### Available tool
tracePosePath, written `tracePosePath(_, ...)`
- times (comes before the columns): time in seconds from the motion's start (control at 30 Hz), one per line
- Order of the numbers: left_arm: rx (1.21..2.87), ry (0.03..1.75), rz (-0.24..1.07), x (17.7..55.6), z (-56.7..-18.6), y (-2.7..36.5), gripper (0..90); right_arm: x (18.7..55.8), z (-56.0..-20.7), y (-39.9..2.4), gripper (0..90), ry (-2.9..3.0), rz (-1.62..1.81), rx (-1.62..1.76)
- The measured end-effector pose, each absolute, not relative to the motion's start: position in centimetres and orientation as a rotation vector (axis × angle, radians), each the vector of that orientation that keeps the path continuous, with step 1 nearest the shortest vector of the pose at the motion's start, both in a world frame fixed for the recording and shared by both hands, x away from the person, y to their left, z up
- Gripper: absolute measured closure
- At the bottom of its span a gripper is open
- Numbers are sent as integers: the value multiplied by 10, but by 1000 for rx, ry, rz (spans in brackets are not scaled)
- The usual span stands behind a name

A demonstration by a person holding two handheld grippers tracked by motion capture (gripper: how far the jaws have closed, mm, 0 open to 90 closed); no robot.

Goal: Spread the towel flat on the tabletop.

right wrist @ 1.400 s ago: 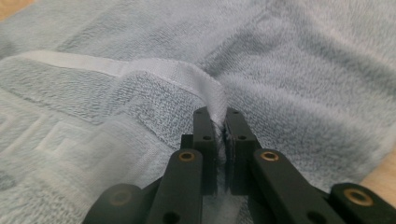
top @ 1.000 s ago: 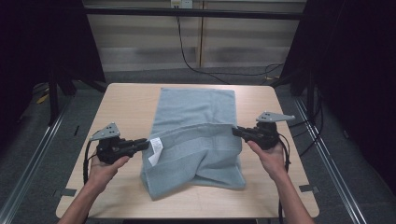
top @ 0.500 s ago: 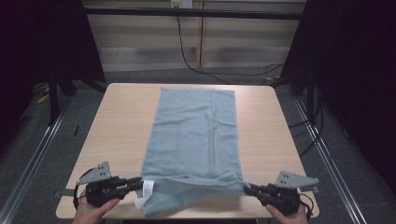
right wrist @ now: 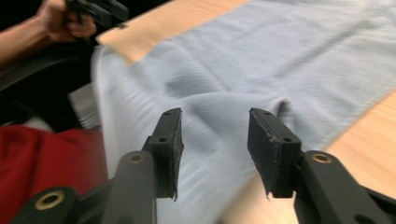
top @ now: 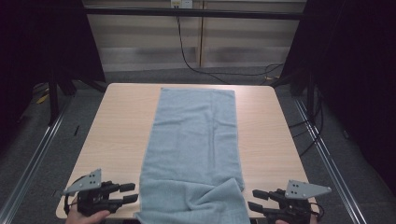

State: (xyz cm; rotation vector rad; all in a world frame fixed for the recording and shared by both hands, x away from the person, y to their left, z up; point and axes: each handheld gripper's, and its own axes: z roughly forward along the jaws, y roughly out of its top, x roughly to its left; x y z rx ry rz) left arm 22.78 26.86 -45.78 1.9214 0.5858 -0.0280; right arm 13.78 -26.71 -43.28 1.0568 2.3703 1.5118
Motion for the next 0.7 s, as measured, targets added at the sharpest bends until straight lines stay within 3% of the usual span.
tracePosePath(0.2, 2023, 758, 24, 290, -481, 241, 570, 196, -467, -256, 529, 2383, 1418, 1162)
tracePosePath(0.4, 2082, 803, 86, 330, -492, 209, 596, 265, -473, -226, 556, 2436, 1304, 1149)
tracePosePath(0.57, 2123, 811, 147, 334, -506, 203, 603, 306, -489, -208, 570, 2420, 1249, 1192)
tracePosePath(0.7, 2113, 816, 114, 320, -506, 212, 609, 313, -503, -201, 482, 2455, 1170, 1218)
